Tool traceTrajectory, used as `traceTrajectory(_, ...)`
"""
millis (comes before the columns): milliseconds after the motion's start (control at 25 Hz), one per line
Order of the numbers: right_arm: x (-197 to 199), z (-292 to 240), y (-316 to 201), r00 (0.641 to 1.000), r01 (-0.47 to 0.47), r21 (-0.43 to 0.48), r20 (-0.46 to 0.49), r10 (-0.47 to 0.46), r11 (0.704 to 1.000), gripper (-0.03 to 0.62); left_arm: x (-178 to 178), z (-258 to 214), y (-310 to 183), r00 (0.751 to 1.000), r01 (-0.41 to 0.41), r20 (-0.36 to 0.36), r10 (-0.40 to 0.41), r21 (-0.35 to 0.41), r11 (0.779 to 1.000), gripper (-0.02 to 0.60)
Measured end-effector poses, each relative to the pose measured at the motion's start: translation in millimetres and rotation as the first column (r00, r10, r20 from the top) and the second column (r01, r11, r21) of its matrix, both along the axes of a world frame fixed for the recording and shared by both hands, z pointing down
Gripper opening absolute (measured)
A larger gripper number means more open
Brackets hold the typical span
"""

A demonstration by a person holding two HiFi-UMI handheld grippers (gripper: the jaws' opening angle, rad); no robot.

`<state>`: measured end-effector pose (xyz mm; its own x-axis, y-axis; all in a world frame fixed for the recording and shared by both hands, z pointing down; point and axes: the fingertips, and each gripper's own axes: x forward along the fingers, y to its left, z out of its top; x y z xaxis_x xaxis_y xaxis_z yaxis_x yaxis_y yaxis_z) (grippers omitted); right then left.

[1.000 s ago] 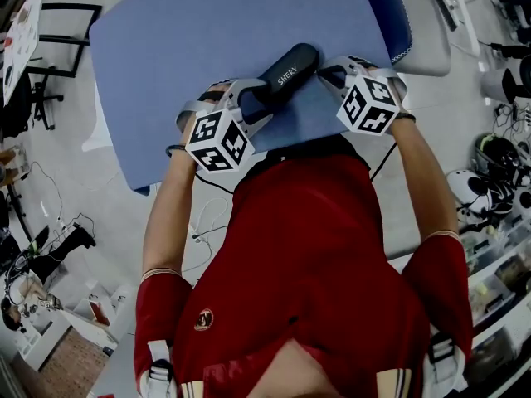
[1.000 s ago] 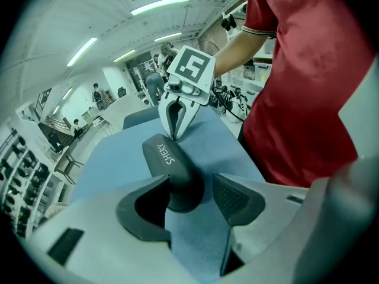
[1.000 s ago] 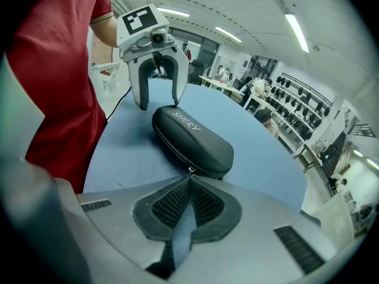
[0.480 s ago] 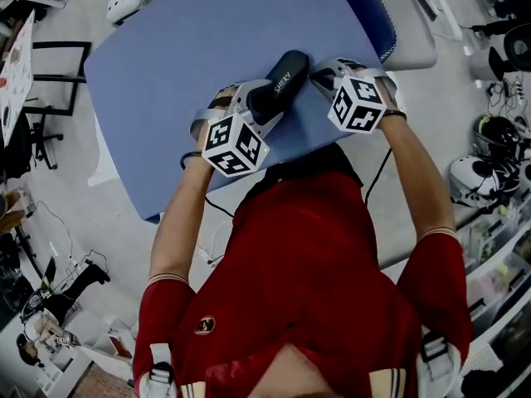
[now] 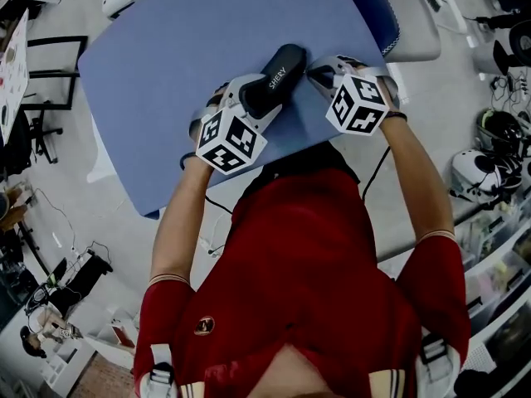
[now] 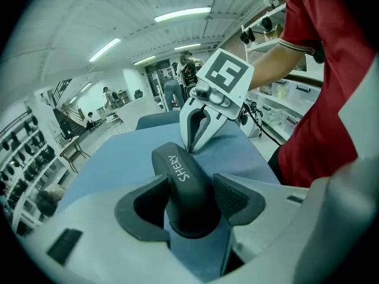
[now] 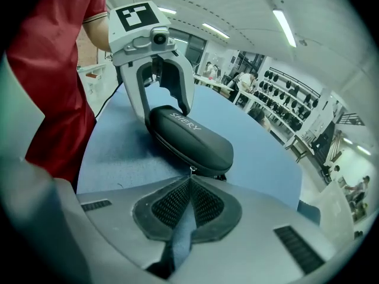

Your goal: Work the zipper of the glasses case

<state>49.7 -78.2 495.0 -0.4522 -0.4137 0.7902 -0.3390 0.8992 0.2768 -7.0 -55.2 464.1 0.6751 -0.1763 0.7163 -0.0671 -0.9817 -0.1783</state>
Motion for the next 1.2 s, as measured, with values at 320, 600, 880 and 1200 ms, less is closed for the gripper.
traceTrajectory(320,-14,-3,11,0.998,0.003,-0.001,0.058,-0.003,1.0,0.0,-2,0,-3,0.999,0.031,0.008,-0.031,-0.037,0.999,0.23)
traceTrajectory(600,-38,-6,12,0.992,-0.066,-0.013,0.103,0.067,0.998,0.0,-13,-3,-11,0.999,0.039,-0.004,-0.039,-0.057,0.998,0.23)
traceTrajectory(880,-40,-4,17,0.978,-0.18,-0.018,0.104,0.181,0.984,0.0,-9,-1,-10,0.999,0.033,-0.008,-0.034,-0.058,0.998,0.23)
traceTrajectory(1200,-64,-2,29,0.964,-0.245,-0.02,0.104,0.246,0.969,0.0,-12,0,-14,0.996,0.061,-0.055,-0.066,-0.09,0.994,0.23)
